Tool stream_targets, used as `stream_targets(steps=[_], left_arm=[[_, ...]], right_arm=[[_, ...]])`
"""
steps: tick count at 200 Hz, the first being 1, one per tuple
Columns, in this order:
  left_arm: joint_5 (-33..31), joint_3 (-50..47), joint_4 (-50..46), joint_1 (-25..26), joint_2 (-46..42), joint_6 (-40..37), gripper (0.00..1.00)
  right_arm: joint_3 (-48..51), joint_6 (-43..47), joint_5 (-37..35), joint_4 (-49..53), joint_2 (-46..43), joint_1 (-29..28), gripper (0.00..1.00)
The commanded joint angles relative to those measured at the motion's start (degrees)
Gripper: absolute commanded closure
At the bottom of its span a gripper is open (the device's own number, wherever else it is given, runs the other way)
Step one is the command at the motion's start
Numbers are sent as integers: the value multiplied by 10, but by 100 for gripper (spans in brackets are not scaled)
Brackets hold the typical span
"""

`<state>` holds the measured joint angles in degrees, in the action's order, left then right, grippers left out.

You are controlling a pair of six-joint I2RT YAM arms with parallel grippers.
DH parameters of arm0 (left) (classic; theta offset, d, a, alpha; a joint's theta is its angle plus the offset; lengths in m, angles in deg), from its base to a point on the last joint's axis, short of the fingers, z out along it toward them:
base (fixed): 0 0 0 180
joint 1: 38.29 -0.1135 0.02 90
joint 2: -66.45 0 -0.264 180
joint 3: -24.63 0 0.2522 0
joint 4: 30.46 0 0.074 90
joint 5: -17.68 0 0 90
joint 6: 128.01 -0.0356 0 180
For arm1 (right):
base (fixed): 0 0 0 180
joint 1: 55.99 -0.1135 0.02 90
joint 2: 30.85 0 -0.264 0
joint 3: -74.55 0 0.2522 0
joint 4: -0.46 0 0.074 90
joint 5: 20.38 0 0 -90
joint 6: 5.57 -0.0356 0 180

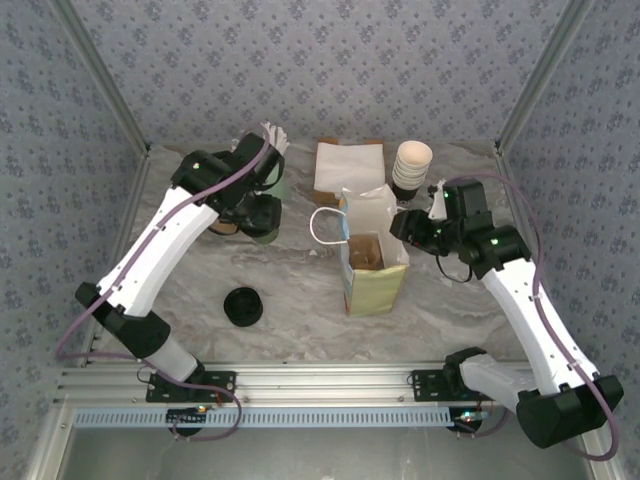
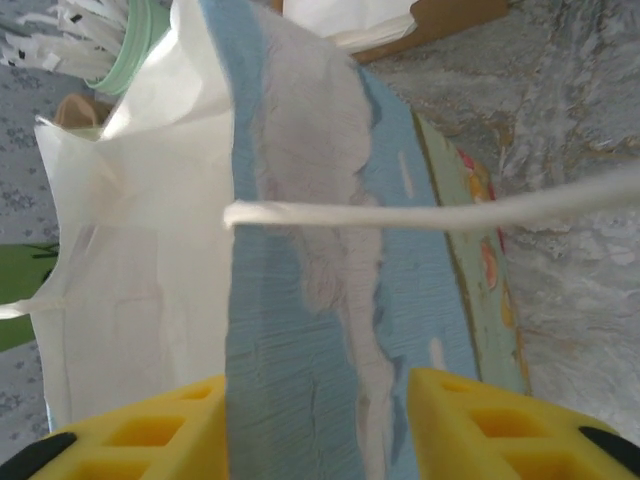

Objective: Pack the takeout coffee

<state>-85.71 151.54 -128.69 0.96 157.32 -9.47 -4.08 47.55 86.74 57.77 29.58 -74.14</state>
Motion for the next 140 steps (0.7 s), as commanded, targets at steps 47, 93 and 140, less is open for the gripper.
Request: stream_targets(steps=[47, 93, 140], left_arm=[[-38, 122, -90, 22, -2, -10, 38], [-41, 166, -111, 30, -2, -13, 38], [-46, 223, -140, 34, 12, -17, 38]], right_arm=[[24, -136, -119, -52, -29, -80, 80], [38, -209, -191, -83, -36, -140, 88], [43, -262, -263, -124, -12, -213, 94]])
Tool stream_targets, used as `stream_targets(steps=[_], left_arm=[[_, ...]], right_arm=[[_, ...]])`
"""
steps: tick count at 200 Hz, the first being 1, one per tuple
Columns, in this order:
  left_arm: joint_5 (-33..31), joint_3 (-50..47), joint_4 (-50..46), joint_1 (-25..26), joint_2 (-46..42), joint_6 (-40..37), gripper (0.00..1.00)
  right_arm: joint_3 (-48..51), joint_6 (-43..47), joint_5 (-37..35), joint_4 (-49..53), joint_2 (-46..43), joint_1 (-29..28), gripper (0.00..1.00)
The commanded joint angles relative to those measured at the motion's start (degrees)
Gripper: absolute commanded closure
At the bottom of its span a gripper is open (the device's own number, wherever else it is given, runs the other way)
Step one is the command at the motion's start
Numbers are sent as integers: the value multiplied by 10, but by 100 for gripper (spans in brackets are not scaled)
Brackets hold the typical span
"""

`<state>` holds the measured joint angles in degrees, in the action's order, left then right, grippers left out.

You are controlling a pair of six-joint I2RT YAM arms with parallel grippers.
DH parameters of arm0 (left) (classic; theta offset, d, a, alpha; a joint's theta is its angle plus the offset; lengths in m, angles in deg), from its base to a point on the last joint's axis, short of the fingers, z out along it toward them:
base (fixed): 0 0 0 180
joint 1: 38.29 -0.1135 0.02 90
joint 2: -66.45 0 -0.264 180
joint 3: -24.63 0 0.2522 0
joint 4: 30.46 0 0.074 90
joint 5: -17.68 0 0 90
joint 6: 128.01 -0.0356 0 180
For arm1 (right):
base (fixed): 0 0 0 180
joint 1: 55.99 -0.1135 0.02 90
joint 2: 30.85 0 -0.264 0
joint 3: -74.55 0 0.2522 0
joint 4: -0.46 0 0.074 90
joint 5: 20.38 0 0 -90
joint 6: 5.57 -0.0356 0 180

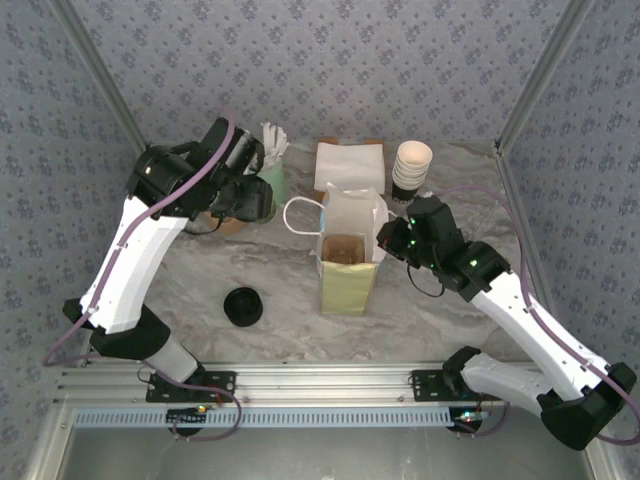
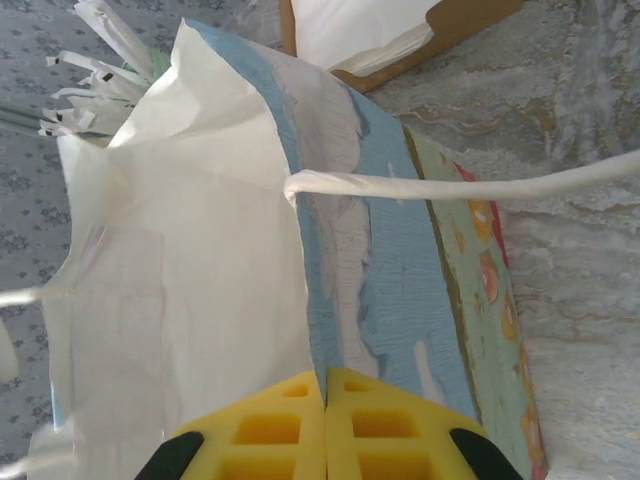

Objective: Pack the takeout coffee

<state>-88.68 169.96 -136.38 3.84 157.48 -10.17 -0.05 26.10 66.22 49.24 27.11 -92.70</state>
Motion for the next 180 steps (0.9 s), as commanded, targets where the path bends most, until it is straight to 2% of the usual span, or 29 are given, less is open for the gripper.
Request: stream_targets(steps=[1, 21, 65, 112, 180], left_arm=[[-17, 40, -64, 6, 11, -11, 38], [-24, 77, -82, 13, 23, -12, 38], [-29, 144, -101, 32, 46, -13, 39], [-29, 166, -101, 54, 59, -11, 40], [-59, 219, -101, 74, 66, -13, 40]], right_arm=[[3, -48, -59, -41, 14, -30, 94], [1, -60, -88, -65, 31, -65, 94], [-31, -60, -93, -79, 71, -101, 91], [-34, -63, -93, -82, 68, -114, 78], [-25, -68, -97, -97, 85, -128, 81]])
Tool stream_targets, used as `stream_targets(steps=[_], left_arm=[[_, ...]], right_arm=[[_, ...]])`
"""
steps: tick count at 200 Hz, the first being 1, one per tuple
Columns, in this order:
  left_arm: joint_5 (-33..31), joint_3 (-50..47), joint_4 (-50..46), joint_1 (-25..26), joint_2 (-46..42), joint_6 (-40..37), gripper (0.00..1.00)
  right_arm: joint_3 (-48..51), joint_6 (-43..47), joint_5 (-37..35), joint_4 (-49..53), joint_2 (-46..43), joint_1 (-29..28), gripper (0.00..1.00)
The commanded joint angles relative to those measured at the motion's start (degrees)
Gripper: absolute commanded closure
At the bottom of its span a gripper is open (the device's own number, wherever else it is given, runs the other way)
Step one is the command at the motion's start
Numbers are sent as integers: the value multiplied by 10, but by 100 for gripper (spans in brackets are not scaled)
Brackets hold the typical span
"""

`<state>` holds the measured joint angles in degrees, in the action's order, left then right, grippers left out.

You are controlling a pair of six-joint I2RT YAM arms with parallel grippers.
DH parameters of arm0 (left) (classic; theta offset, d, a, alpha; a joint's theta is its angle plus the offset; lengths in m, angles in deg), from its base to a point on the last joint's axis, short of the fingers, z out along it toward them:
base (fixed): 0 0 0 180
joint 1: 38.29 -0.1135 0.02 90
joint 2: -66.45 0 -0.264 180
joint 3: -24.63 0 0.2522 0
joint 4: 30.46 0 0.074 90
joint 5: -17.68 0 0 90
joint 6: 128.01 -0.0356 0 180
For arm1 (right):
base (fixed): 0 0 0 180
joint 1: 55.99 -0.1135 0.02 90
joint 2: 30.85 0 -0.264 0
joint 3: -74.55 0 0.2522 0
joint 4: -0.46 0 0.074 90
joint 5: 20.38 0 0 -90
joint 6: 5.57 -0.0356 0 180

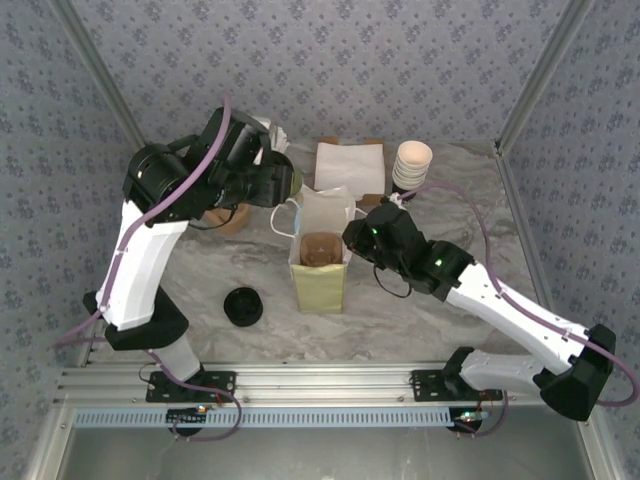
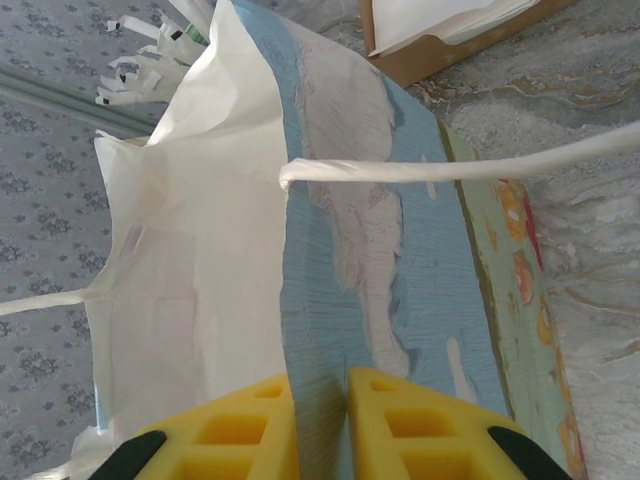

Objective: Pack the takeout coffee

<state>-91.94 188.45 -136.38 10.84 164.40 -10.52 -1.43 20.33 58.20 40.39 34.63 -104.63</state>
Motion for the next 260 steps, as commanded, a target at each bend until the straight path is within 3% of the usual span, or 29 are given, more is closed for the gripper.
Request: stream_targets(steps=[1, 60, 112, 145, 260], left_arm=[[-26, 34, -101, 4, -3, -9, 40], [-8, 33, -102, 18, 8, -15, 42], [13, -6, -101, 39, 41, -13, 42], [19, 9, -101, 62, 74, -10, 41], [16, -6, -101, 68, 138, 55, 44]], right_arm=[[-11, -10, -17, -9, 10, -8, 81], [-13, -8, -16, -15, 16, -12, 78], [-47, 47, 11, 16, -25, 17, 54], [-56, 69, 26, 52, -51, 46, 47], [-42, 109, 97, 70, -120, 190, 44]])
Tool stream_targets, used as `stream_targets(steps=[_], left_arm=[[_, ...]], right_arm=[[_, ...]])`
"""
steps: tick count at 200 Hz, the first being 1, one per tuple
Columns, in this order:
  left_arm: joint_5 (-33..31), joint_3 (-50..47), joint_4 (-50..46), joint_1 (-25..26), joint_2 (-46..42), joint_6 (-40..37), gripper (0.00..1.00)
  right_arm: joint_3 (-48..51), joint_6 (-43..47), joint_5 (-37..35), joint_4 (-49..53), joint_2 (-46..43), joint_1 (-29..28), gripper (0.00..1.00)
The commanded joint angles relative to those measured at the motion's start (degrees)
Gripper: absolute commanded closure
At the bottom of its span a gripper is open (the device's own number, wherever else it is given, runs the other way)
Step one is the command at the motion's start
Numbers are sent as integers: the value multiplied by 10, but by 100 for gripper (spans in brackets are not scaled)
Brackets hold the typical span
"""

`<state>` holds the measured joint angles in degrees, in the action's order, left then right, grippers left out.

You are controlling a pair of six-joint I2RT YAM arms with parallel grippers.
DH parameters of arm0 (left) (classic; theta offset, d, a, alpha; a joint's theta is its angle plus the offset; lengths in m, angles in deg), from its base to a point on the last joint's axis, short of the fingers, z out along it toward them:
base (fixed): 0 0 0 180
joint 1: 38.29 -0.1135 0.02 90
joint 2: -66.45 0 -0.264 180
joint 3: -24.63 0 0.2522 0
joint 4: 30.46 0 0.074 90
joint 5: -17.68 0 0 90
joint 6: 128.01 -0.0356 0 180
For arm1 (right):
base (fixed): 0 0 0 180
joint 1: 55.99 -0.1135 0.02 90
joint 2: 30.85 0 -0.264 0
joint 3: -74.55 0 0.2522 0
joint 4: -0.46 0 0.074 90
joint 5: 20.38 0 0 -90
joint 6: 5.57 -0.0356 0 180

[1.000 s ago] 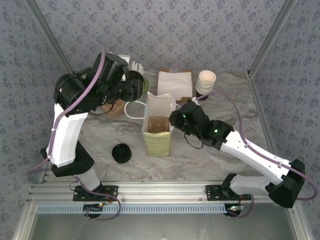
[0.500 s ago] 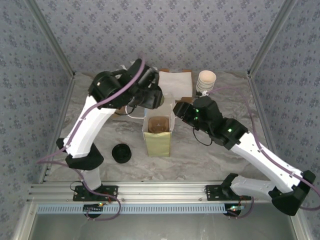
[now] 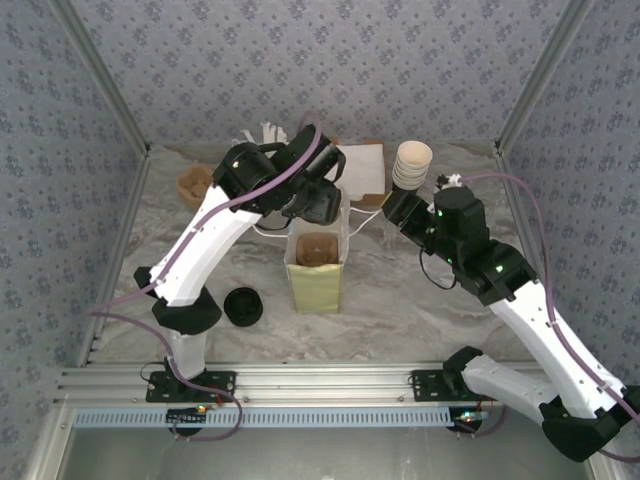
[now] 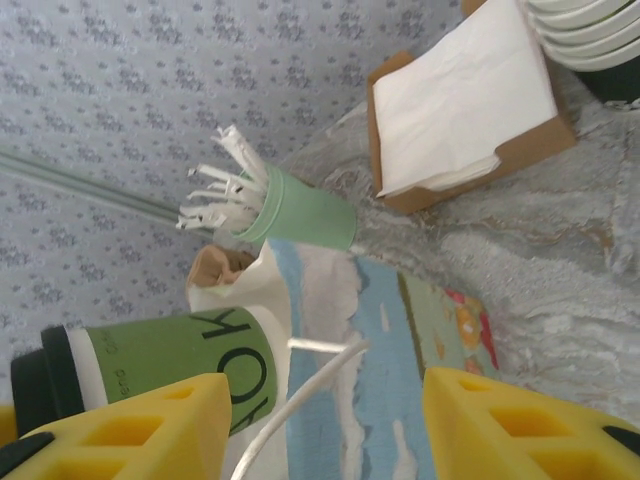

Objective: Pack the takeout coffee

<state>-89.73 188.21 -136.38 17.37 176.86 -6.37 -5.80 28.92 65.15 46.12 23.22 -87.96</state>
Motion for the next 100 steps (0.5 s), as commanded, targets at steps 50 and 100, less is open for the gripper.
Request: stream_targets(steps=[50, 100], left_arm=[[9, 2, -101, -13, 43, 6, 44], [15, 4, -101, -29, 67, 18, 48]], right_arm=[[-12, 80, 140, -24, 57, 103, 45], [-70, 130, 234, -72, 154, 138, 41]])
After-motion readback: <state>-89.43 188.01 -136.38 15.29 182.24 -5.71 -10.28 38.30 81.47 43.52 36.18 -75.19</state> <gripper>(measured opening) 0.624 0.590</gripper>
